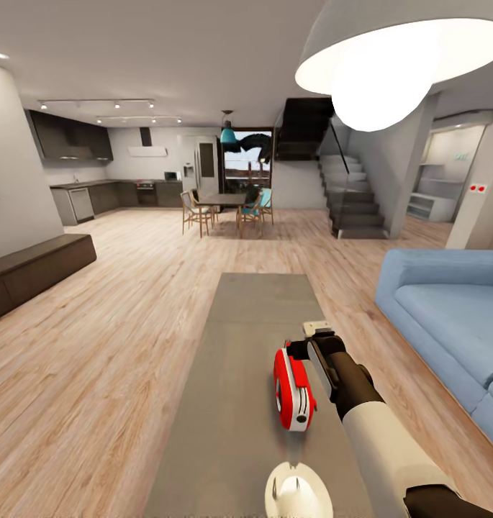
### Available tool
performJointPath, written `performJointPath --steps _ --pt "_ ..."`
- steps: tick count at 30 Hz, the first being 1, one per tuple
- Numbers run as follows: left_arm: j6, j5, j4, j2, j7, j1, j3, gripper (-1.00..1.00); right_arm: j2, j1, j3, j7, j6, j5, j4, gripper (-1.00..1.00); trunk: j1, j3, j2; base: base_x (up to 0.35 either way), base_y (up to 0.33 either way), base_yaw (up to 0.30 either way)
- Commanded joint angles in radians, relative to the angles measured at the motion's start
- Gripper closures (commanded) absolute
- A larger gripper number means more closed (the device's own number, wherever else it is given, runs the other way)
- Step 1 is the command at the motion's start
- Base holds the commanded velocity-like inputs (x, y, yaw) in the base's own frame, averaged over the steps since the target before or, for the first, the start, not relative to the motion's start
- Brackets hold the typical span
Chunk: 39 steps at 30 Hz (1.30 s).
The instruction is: Turn on the radio receiver that's on the table in the living room.
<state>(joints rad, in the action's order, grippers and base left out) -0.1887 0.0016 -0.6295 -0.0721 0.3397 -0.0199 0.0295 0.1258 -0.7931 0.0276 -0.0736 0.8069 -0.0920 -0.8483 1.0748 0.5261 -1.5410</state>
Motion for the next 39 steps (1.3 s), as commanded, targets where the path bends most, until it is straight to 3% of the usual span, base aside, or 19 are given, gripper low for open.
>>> performJointPath --steps 1,23,28,39 --pt "0.0 0.0 0.0 0.0 0.0 0.0 0.0 -1.0 0.0 0.0 0.0 0.0 0.0 0.0 0.0 -1.0 0.0 0.002 0.0 0.0 0.0 0.0" --pt "0.001 0.0 0.0 0.0 0.001 0.0 0.001 -1.0 -0.001 0.0 -0.002 0.0 0.0 -0.001 -0.003 -1.0 0.0 0.037 0.0 0.0 0.0 0.0" --pt "0.002 0.0 0.0 0.0 0.001 0.0 0.001 -1.0 -0.033 0.0 -0.004 0.0 -0.026 -0.002 -0.008 -1.0 0.0 0.045 0.0 0.0 0.0 0.0" --pt "0.002 0.0 0.0 0.001 0.001 0.0 0.001 -1.0 -0.058 0.0 -0.005 -0.001 -0.028 0.0 -0.044 -1.0 0.0 0.063 0.0 0.0 0.0 0.0"
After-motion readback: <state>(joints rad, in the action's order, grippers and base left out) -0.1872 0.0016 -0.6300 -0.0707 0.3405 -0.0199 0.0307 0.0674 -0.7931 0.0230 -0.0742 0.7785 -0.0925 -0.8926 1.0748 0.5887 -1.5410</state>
